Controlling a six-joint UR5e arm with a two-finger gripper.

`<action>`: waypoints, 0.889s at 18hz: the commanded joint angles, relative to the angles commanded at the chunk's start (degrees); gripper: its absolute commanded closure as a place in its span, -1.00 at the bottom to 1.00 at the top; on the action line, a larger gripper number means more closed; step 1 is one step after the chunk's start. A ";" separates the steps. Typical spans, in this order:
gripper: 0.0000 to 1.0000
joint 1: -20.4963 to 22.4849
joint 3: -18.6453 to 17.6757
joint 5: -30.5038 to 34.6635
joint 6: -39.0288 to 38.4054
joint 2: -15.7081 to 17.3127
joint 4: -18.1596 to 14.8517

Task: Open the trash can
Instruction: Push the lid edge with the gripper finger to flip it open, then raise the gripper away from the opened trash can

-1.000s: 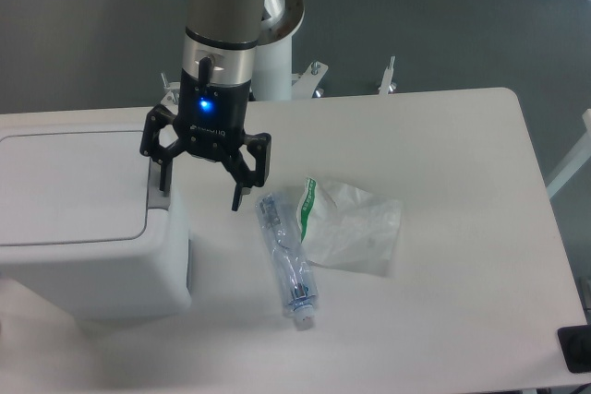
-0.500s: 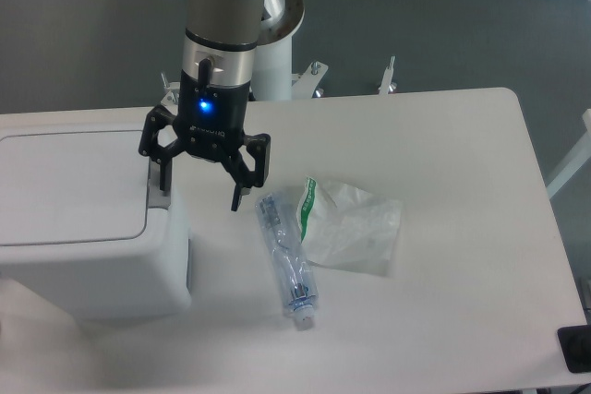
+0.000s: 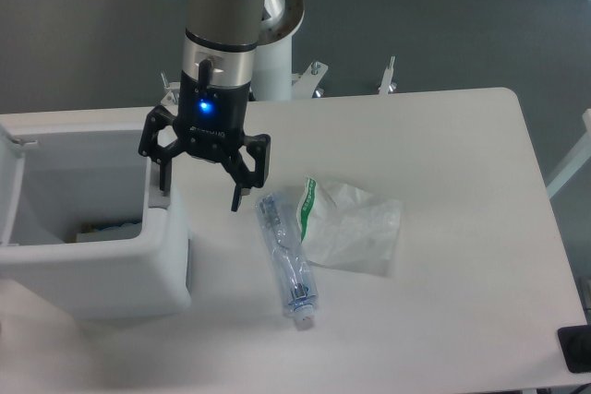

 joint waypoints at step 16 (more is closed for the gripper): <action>-1.00 3.86 10.11 5.43 2.62 -3.34 1.76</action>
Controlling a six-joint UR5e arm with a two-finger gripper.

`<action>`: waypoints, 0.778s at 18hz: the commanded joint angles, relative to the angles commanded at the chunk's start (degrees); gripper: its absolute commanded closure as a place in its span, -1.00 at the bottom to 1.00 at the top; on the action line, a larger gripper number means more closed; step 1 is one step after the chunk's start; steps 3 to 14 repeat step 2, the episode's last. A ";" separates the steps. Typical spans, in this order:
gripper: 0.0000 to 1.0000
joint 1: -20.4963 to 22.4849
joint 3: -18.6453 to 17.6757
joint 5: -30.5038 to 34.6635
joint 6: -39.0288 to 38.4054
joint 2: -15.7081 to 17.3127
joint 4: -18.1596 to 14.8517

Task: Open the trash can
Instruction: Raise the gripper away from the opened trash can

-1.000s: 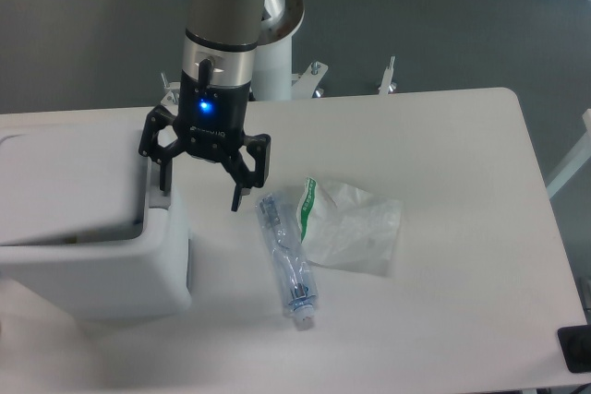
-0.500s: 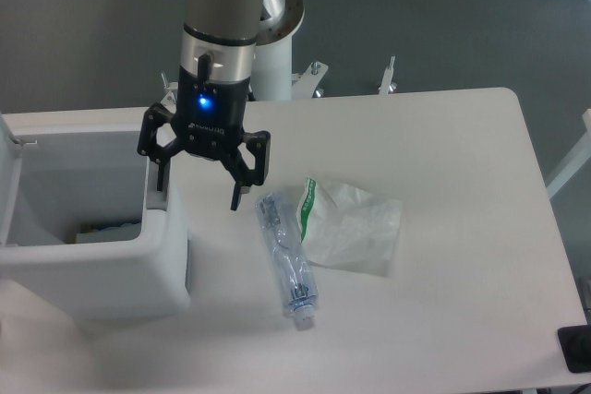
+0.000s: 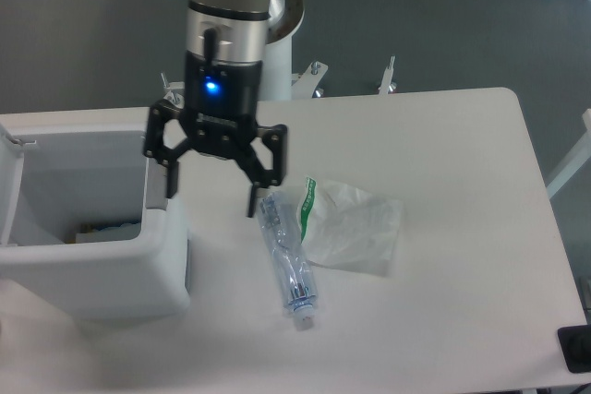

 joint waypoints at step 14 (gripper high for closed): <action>-1.00 1.84 -0.26 2.38 2.47 -0.09 -0.35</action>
